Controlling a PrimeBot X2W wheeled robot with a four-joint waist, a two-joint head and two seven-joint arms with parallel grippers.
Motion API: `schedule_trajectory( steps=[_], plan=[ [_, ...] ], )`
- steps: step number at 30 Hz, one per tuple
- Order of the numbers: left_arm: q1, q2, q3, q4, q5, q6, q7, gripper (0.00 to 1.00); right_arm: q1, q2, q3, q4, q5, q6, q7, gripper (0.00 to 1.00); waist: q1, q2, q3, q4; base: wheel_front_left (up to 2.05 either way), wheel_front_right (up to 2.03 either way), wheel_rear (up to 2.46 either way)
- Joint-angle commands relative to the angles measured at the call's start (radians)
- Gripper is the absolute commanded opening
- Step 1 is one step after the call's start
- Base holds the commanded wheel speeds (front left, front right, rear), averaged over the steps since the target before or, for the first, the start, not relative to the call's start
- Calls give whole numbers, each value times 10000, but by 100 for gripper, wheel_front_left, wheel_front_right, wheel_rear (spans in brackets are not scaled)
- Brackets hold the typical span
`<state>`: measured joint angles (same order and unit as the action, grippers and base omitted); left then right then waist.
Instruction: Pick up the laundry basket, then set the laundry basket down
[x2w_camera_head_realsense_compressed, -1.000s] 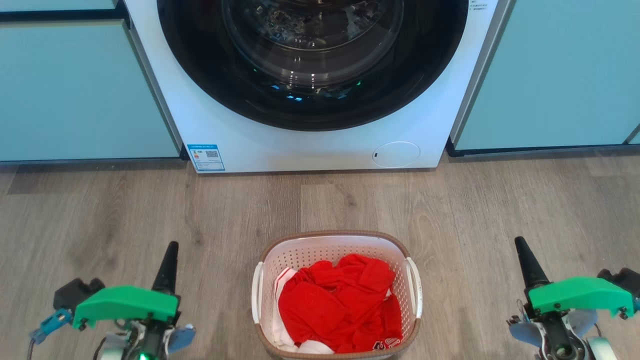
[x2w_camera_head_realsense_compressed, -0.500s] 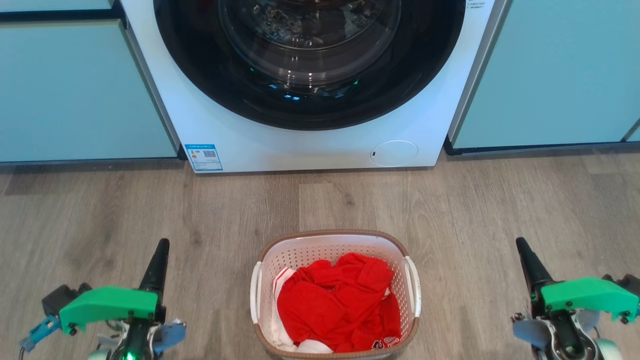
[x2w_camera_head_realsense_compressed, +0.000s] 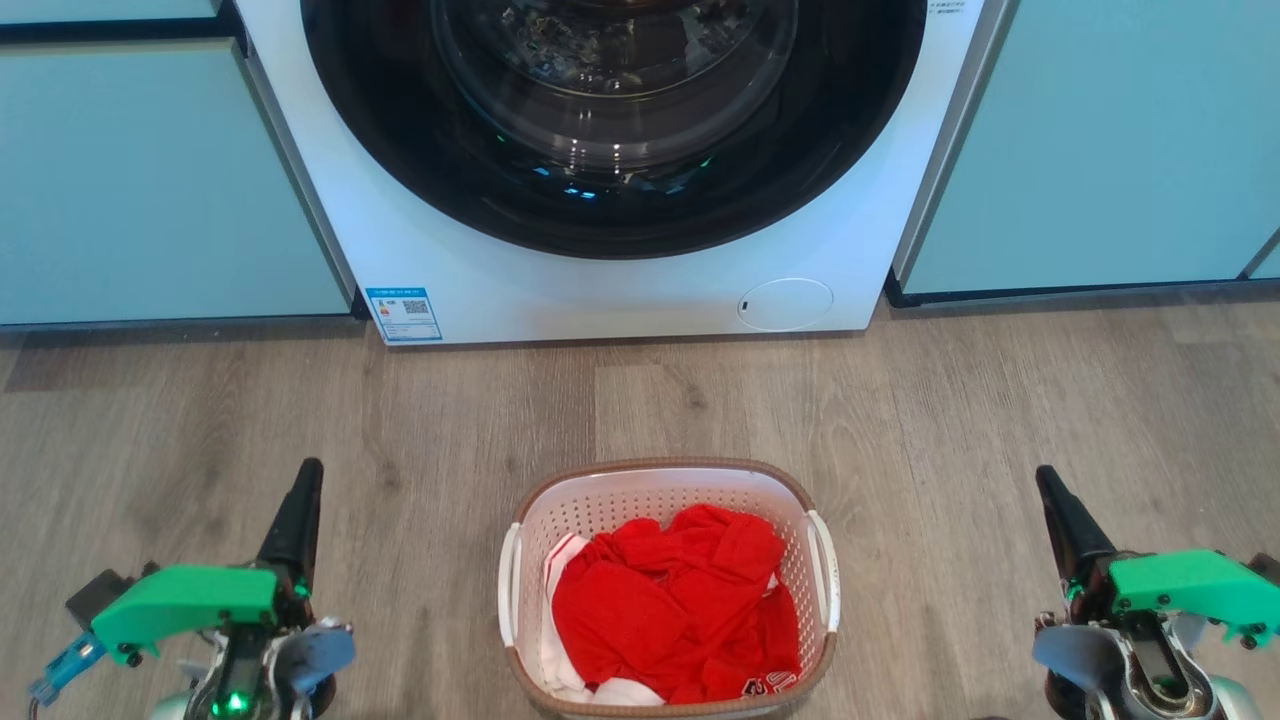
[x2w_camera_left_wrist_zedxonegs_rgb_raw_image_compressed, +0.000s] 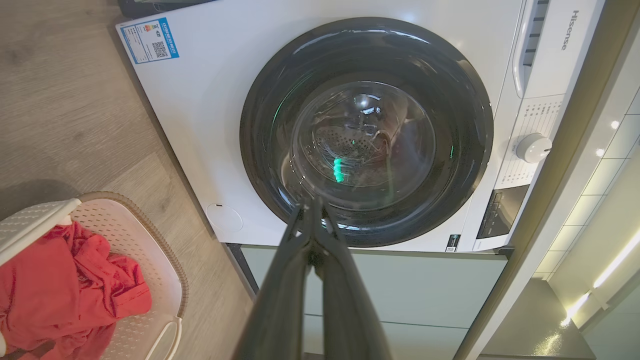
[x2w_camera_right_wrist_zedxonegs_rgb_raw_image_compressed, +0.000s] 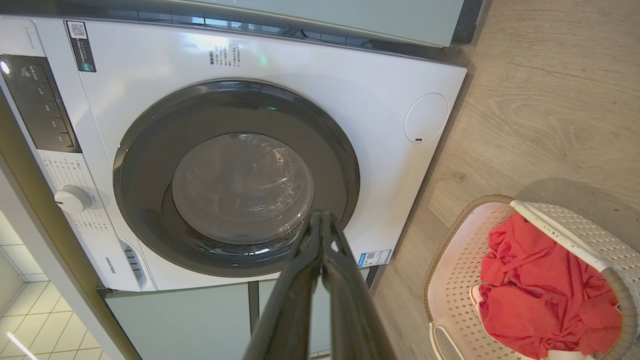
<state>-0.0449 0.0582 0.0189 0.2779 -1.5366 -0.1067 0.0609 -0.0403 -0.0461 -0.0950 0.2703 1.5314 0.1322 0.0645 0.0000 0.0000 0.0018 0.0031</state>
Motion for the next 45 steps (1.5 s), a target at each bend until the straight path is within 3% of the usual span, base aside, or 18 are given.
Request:
schedule_trajectory(
  steps=[1,8,45],
  plan=[
    [-567,131,472,-325,-309,-158,117,0,-592,-228,146,-299,327,-14,106,0,0,0,2,-6,0,0,0],
    [-607,126,666,-339,-956,-240,296,0,-652,-227,68,-270,985,-15,281,0,0,0,14,-31,0,0,0],
    [-616,48,776,-334,-864,-240,384,0,-661,-155,-34,-263,900,-15,363,0,0,0,14,-31,0,0,0]
  ],
)
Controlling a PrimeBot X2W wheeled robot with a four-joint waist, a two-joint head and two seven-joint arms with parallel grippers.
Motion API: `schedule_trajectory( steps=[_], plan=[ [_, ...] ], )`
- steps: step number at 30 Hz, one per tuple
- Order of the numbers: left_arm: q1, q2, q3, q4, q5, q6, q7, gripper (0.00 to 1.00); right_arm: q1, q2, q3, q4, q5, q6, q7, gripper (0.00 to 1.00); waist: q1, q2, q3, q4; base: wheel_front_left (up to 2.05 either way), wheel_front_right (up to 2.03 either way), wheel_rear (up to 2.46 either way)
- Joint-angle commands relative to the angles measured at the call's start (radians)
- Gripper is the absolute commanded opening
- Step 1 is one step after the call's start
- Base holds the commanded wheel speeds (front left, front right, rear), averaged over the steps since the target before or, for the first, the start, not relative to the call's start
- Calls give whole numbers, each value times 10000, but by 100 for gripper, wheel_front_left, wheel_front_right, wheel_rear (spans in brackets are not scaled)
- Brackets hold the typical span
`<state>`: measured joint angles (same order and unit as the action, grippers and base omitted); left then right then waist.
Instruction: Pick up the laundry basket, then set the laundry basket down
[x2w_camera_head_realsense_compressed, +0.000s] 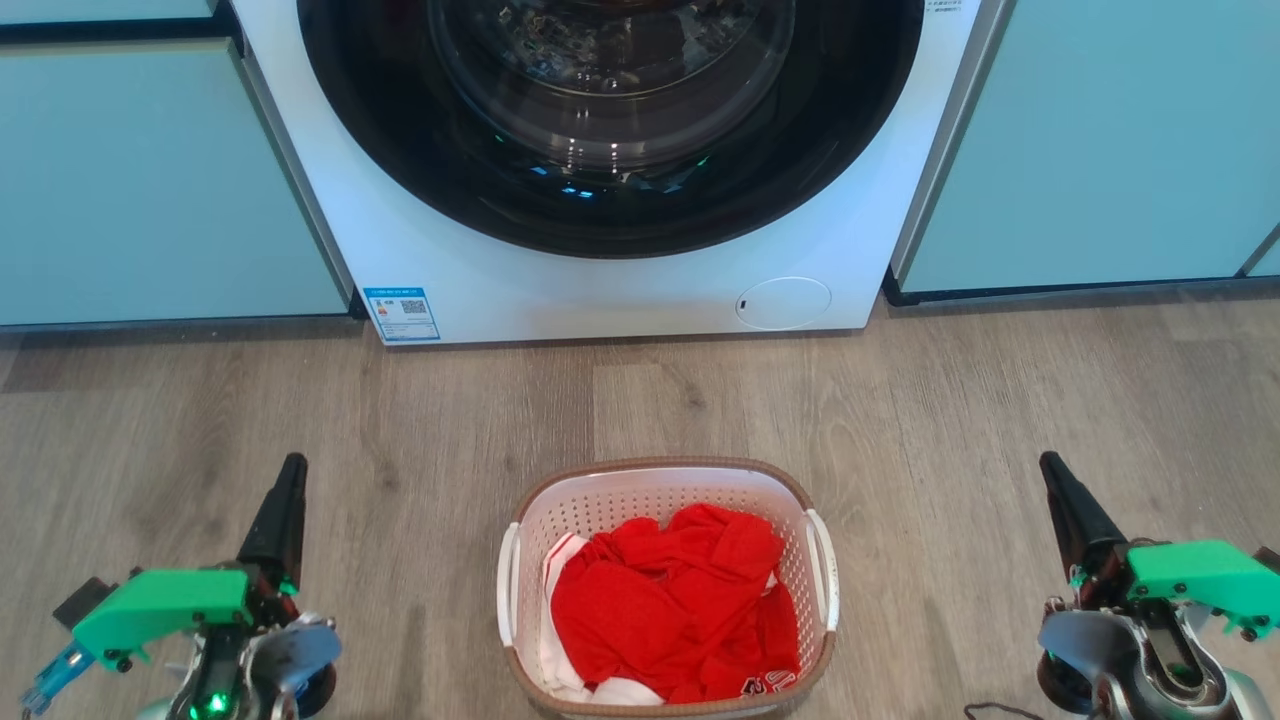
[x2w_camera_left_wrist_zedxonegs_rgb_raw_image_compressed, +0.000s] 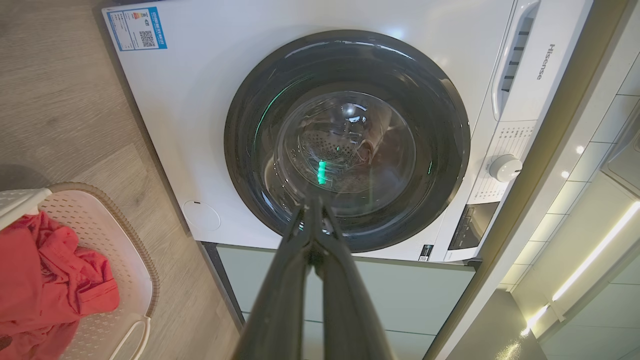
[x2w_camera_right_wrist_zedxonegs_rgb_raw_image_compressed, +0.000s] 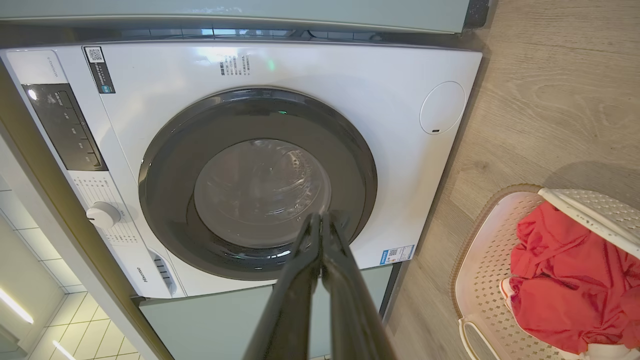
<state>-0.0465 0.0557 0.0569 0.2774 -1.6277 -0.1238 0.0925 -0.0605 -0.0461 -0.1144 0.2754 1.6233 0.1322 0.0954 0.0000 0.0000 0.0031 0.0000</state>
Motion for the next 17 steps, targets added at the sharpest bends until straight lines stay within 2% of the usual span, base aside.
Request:
schedule_trajectory(
  steps=[1,17],
  plan=[
    [-600,71,399,-328,49,-69,70,0,-459,-154,158,-315,-21,-15,56,0,0,0,0,0,0,0,0],
    [-602,48,432,-327,77,-69,96,0,-462,-133,127,-313,-46,-15,80,0,0,0,0,0,0,0,0]
  ],
)
